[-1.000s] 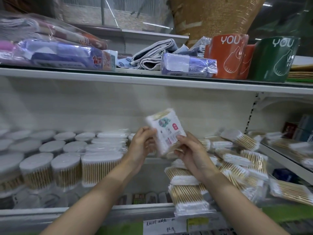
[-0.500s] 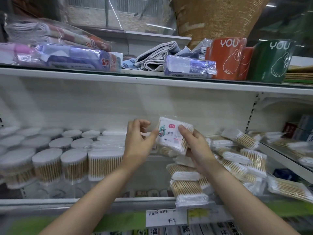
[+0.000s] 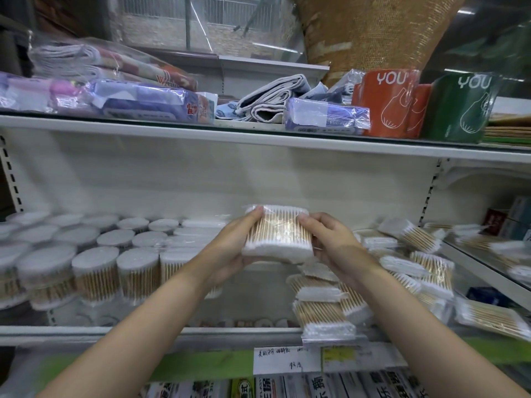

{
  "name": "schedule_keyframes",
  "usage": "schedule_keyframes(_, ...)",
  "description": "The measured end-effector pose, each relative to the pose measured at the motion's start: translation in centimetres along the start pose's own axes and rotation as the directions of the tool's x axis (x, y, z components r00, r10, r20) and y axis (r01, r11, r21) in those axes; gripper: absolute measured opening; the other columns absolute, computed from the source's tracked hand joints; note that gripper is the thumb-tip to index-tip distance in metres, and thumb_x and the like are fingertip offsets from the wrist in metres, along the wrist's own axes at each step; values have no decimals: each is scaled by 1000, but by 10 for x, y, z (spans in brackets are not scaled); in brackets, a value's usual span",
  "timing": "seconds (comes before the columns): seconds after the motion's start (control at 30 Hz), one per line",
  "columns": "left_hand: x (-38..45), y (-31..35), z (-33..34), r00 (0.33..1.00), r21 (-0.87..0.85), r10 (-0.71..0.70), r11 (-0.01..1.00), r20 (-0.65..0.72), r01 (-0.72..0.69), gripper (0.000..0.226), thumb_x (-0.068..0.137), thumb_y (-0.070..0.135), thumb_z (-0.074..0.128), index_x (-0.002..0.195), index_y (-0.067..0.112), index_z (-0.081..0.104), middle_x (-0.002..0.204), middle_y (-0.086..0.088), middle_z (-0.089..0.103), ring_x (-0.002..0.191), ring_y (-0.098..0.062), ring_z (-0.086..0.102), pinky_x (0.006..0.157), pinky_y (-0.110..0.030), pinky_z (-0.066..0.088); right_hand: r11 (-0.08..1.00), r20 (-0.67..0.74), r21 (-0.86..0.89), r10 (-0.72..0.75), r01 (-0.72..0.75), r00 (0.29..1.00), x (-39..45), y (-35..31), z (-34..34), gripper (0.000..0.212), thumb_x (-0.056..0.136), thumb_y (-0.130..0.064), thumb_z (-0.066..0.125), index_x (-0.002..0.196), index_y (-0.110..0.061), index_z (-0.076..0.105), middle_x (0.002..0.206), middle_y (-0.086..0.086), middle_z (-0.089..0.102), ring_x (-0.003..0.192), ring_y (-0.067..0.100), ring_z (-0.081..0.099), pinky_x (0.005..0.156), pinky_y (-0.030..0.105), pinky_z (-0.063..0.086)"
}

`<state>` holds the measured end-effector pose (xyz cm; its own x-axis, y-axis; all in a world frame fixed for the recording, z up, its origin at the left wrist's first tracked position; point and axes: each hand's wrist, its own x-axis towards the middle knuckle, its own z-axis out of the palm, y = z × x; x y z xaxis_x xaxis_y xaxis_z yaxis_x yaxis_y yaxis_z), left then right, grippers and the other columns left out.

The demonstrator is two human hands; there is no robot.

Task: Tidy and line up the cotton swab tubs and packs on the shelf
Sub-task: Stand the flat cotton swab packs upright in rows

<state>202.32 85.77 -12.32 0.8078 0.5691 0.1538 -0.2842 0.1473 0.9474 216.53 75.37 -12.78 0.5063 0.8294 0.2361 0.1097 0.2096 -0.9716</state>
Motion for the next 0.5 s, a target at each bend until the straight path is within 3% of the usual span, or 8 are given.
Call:
schedule_keyframes(0.1, 0, 3, -1, 997, -80, -69, 994, 22, 71, 41, 99, 37, 34, 95, 7, 61, 74, -6, 71, 62, -14, 67, 59, -25, 56, 998, 9, 53, 40, -41, 999, -2, -3, 2, 43, 88, -33, 62, 109, 5, 60, 98, 16, 65, 88, 28, 58, 80, 44, 47)
schedule_keyframes(0.2, -1, 3, 0, 998, -61, -56, 996, 33, 58, 41, 100, 33, 32, 90, 6, 61, 66, -4, 71, 55, -12, 67, 48, -19, 52, 997, 9, 58, 48, -48, 999, -2, -4, 2, 35, 89, -29, 61, 105, 2, 64, 98, 16, 64, 89, 27, 56, 77, 40, 45)
schedule_keyframes(0.3, -2, 5, -3, 1000, 32, 8, 999, 5, -8, 34, 98, 29, 37, 94, 9, 64, 85, -6, 71, 78, -17, 67, 69, -26, 54, 999, 8, 35, 6, -7, 1000, -3, -4, 0, 17, 91, -23, 58, 98, -10, 66, 95, 10, 65, 86, 22, 58, 70, 30, 44)
schedule_keyframes(0.37, -3, 6, -11, 998, 131, 62, 989, 5, -62, 25, 95, 27, 44, 99, 10, 61, 94, -9, 64, 90, -23, 59, 79, -34, 47, 999, 26, 46, -29, 28, 999, -3, -4, -4, 19, 91, -19, 56, 106, -9, 64, 96, 7, 67, 86, 18, 62, 70, 28, 47)
schedule_keyframes(0.43, -5, 9, -15, 992, 199, 124, 972, 20, -125, 18, 90, 25, 55, 96, 9, 60, 92, -9, 62, 91, -25, 56, 82, -39, 40, 998, 40, 27, -58, 57, 998, -1, -4, -7, 23, 91, -16, 57, 113, -10, 60, 101, 6, 67, 89, 16, 62, 68, 26, 47)
schedule_keyframes(0.5, -5, 12, -17, 981, 305, 193, 933, 23, -191, 21, 87, 24, 61, 96, 5, 62, 90, -7, 65, 89, -22, 61, 82, -37, 43, 995, -14, -57, -82, 81, 997, 2, -2, -5, 22, 89, -16, 60, 112, -17, 57, 108, 5, 65, 95, 16, 60, 67, 24, 43)
